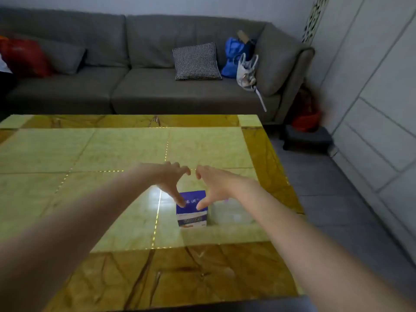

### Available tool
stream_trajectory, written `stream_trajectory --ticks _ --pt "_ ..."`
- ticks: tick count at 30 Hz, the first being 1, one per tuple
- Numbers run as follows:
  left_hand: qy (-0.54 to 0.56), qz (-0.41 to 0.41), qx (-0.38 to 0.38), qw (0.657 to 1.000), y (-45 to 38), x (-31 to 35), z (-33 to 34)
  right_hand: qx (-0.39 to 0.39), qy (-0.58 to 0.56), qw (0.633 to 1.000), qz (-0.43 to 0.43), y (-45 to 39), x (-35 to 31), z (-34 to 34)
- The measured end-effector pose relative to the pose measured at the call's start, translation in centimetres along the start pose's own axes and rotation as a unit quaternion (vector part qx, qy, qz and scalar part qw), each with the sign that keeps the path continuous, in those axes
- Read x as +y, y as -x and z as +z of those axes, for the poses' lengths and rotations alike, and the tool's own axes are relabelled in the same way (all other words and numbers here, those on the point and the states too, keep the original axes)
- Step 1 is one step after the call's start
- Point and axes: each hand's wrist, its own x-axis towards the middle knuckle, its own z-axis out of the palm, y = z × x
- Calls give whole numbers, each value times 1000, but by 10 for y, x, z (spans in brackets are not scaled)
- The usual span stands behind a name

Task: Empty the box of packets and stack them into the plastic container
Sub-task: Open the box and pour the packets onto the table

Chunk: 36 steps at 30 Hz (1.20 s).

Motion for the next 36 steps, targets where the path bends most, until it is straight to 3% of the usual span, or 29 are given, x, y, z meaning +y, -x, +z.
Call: stream_trajectory --ticks 3,7,10,18,26,30,33,36 --pt "2 -14 -7 1000 -15 -2 35 -18 81 996 -9 -18 1 30" --pt "49 6 51 997 -18 1 60 -11 118 993 21 -27 -2 53" --pt "76 17 118 990 -7 8 82 30 149 988 34 -11 -15 73" --pt "43 24 189 981 34 35 125 110 162 979 57 38 -39 113" --pt "97 51 226 968 37 30 137 137 47 989 27 47 -33 112" --pt "189 60 242 950 36 17 141 128 -56 990 35 42 -30 100" --pt "265 75 255 927 35 13 146 192 -211 957 59 31 -31 96" --pt "342 78 260 900 32 12 151 303 -191 925 123 19 -33 103"
